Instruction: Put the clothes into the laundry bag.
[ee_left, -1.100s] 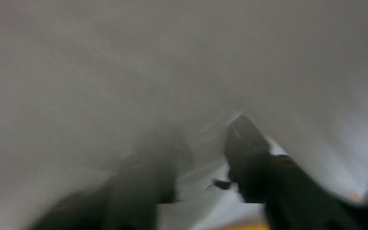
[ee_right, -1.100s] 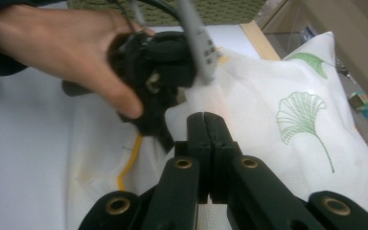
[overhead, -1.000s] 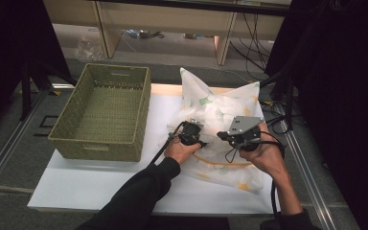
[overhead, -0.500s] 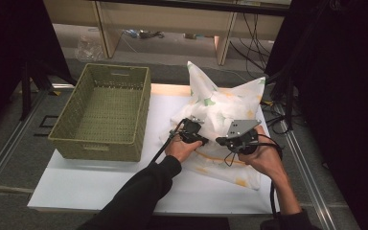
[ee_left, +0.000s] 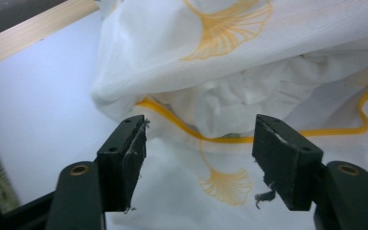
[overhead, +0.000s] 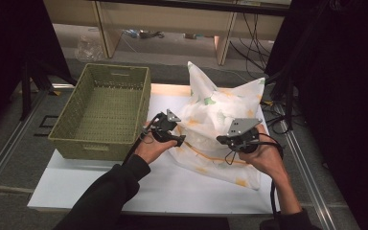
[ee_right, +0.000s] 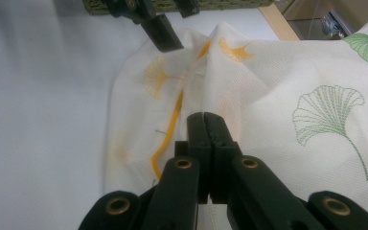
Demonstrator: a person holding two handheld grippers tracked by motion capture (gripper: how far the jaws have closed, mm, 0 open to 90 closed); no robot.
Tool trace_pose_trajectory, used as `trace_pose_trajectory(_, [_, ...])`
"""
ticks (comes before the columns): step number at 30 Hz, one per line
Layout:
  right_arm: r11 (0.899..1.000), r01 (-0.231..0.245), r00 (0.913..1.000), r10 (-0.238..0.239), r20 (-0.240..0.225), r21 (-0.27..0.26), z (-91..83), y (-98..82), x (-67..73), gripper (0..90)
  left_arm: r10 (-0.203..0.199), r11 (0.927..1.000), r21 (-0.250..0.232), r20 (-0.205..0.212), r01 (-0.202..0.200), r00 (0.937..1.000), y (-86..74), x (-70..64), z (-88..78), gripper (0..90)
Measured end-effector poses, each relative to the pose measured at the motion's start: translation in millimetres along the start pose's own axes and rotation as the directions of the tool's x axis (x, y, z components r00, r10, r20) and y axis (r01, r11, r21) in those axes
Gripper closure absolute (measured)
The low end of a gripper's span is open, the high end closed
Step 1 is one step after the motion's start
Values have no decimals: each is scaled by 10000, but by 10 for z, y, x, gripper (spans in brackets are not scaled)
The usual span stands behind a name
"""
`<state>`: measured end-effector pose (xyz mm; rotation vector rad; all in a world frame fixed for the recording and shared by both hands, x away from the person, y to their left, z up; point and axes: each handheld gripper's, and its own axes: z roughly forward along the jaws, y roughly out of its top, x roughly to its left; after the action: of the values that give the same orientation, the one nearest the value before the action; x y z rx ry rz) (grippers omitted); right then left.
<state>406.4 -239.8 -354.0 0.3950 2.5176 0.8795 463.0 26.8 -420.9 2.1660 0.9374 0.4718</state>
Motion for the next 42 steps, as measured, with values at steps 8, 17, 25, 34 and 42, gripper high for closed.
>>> trace_pose_trajectory(8, [9999,-80,9999,82,-99,129,5,1,-1,900,-991,9885,1106,-397,1030,9943,-70,144,295,312])
trace_pose_trajectory(17, [9999,-147,9999,148,-77,60,10,-19,-3,900,-273,9797,1987,25,262,9996,-102,89,412,780])
trace_pose_trajectory(25, [9997,-226,9997,227,-102,98,10,-40,-16,900,905,9797,1680,1155,-1093,9892,-252,-171,-10,837])
trace_pose_trajectory(34, [9999,-13,9999,15,-168,156,52,-14,-7,900,379,9885,1431,812,-493,9960,-475,-96,-258,710])
trace_pose_trajectory(42, [9998,-104,9997,109,-230,197,66,-12,1,900,-173,9896,1431,193,144,9997,-351,-125,8,419])
